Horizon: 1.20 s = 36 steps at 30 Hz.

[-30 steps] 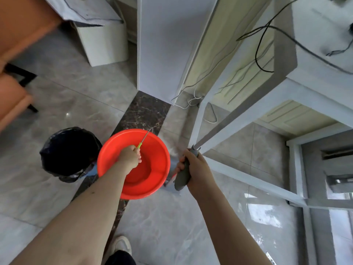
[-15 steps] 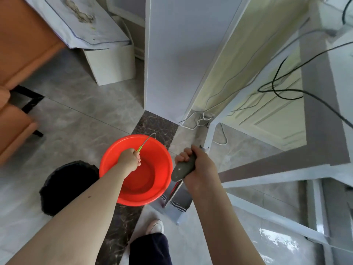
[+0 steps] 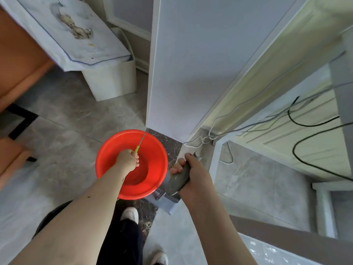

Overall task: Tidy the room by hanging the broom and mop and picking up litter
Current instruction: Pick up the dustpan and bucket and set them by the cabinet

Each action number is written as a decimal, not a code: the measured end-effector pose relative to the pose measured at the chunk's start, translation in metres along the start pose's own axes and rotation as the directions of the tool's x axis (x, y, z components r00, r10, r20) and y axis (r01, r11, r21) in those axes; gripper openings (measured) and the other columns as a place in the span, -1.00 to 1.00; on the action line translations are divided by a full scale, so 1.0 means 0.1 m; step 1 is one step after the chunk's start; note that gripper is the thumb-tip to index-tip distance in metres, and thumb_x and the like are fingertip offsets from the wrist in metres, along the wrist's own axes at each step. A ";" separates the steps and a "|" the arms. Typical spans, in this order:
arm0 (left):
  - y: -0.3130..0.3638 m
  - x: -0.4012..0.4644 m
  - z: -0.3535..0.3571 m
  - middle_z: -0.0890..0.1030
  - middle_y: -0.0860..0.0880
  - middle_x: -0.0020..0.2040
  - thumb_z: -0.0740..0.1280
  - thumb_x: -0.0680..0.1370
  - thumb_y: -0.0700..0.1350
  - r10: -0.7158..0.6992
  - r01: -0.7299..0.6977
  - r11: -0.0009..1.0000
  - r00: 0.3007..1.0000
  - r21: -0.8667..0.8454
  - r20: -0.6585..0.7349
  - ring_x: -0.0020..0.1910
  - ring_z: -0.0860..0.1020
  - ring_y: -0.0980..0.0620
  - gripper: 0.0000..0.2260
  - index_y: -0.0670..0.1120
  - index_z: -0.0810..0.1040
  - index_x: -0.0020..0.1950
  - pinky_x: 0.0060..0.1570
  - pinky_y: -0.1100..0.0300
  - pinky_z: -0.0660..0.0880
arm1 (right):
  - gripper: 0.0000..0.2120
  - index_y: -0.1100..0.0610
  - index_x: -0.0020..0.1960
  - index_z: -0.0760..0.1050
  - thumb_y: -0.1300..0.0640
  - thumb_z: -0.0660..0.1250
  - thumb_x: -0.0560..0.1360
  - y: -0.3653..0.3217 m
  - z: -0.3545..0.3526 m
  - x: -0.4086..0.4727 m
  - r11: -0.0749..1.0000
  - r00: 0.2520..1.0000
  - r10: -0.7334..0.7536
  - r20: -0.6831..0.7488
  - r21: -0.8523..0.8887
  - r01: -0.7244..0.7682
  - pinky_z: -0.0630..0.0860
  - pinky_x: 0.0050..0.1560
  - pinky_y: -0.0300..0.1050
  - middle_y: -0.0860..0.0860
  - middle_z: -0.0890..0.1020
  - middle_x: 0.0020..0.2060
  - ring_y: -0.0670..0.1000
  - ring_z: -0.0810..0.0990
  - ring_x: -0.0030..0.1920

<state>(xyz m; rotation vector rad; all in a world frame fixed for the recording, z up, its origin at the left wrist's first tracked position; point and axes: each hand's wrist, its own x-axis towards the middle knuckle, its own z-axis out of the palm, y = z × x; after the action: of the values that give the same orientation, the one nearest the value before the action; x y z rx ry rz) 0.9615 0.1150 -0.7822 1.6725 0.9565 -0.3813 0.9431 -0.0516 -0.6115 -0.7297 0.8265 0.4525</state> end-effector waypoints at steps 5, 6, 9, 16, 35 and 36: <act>0.13 0.51 -0.10 0.50 -0.12 -0.29 0.14 0.61 -0.27 -0.003 0.005 0.996 1.000 0.090 -0.019 -0.14 0.57 -0.13 -0.67 -0.06 0.34 -0.35 -0.25 0.13 0.45 | -0.80 0.12 -0.21 0.29 0.26 0.16 0.59 -0.10 0.26 0.36 0.993 0.996 -0.038 -0.083 -0.114 0.028 0.34 -0.64 -0.33 -0.01 0.40 -0.66 -0.07 0.31 -0.71; 0.16 0.61 -0.12 0.54 -0.18 -0.22 0.14 0.61 -0.26 0.005 -0.003 0.995 1.000 0.098 -0.025 -0.05 0.59 -0.20 -0.69 -0.08 0.36 -0.33 -0.15 0.04 0.49 | -0.81 0.13 -0.20 0.31 0.25 0.17 0.59 -0.13 0.31 0.45 0.988 0.993 -0.053 -0.106 -0.148 0.037 0.34 -0.64 -0.33 -0.01 0.39 -0.66 -0.07 0.31 -0.71; 0.23 0.90 -0.20 0.62 -0.30 -0.02 0.15 0.60 -0.22 0.008 -0.008 0.986 1.000 0.165 -0.001 0.07 0.60 -0.29 -0.78 -0.26 0.54 -0.12 0.10 -0.17 0.50 | -0.84 0.13 -0.17 0.35 0.25 0.19 0.59 -0.26 0.40 0.63 0.968 0.987 -0.095 -0.134 -0.242 0.060 0.32 -0.66 -0.31 -0.01 0.38 -0.63 -0.08 0.30 -0.70; 0.37 1.48 -0.03 0.59 -0.32 0.10 0.20 0.58 -0.23 0.018 -0.029 0.981 0.998 0.192 0.059 0.05 0.59 -0.22 -0.78 -0.27 0.47 0.19 0.08 -0.11 0.52 | -0.90 0.13 -0.11 0.39 0.26 0.19 0.57 -0.47 0.59 1.10 0.949 0.990 -0.122 -0.073 -0.302 0.095 0.34 -0.64 -0.27 -0.02 0.38 -0.62 -0.09 0.29 -0.67; 0.71 1.80 0.33 0.53 -0.24 0.16 0.04 0.62 -0.32 -0.002 0.003 1.000 0.993 -0.012 0.121 -0.02 0.60 -0.12 -0.73 -0.24 0.42 0.26 -0.22 0.23 0.44 | -0.95 0.14 -0.03 0.39 0.24 0.18 0.59 -0.72 0.68 1.40 0.917 0.974 -0.212 -0.080 -0.360 0.170 0.34 -0.62 -0.28 -0.03 0.39 -0.62 -0.10 0.30 -0.66; 0.69 1.81 0.32 0.54 -0.23 0.19 0.05 0.62 -0.31 0.002 -0.004 1.000 0.993 0.013 0.115 0.01 0.60 -0.11 -0.73 -0.22 0.42 0.26 -0.24 0.24 0.44 | -0.96 0.14 -0.02 0.40 0.23 0.19 0.58 -0.72 0.67 1.41 0.916 0.974 -0.210 -0.079 -0.365 0.168 0.35 -0.62 -0.27 -0.03 0.40 -0.62 -0.09 0.31 -0.66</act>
<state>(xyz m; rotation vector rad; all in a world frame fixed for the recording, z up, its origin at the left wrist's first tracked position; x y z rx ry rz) 1.1330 0.1534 -0.8701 1.6450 0.8680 -0.4774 1.1062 -0.0390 -0.6633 -1.1730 0.7812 0.3908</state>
